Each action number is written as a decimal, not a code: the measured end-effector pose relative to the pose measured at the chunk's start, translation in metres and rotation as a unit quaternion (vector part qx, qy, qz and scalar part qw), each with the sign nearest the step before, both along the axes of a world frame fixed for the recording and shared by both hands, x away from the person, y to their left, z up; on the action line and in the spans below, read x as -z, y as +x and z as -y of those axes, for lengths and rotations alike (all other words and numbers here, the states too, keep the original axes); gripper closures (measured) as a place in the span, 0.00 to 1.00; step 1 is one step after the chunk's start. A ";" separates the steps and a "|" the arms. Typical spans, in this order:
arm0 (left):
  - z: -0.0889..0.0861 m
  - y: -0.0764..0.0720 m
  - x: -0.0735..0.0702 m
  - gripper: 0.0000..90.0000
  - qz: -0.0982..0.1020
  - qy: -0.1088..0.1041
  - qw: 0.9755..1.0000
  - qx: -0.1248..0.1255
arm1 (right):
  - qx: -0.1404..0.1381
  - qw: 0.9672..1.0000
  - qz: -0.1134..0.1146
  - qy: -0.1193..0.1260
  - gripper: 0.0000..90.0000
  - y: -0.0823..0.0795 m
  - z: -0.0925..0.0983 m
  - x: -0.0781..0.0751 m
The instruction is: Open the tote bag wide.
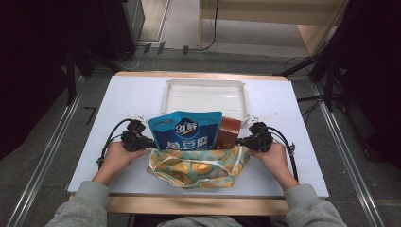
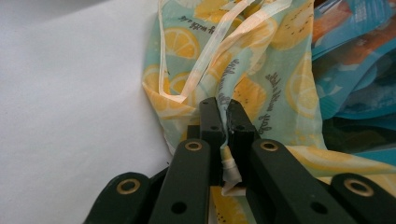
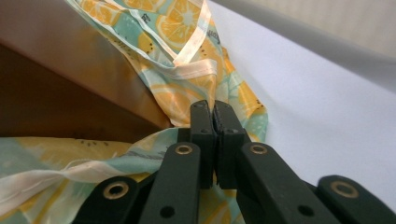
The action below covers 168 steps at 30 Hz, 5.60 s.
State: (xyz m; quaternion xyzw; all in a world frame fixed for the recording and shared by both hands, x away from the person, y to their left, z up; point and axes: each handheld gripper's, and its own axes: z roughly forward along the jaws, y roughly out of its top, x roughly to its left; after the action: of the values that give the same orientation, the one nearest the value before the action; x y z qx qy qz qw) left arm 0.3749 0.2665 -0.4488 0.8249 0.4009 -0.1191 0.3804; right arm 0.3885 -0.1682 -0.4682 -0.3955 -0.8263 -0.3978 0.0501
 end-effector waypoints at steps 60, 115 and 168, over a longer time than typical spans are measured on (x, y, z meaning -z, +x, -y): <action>0.008 -0.087 -0.114 0.56 0.113 -0.041 0.987 0.103 | -0.081 0.990 0.103 0.045 0.71 -0.086 0.013 -0.110; 0.023 -0.093 -0.042 1.00 0.037 -0.042 0.990 0.127 | -0.152 0.987 0.030 0.030 1.00 -0.097 -0.008 -0.048; 0.014 -0.108 -0.061 0.70 0.075 -0.043 0.990 0.114 | -0.163 0.985 0.037 0.030 0.74 -0.106 -0.003 -0.046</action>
State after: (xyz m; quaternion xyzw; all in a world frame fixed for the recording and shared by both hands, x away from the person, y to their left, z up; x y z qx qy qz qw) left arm 0.2665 0.2527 -0.3880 0.8548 0.2688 -0.1170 0.4282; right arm 0.2822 -0.1650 -0.4221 -0.2387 -0.8686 -0.4236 0.0958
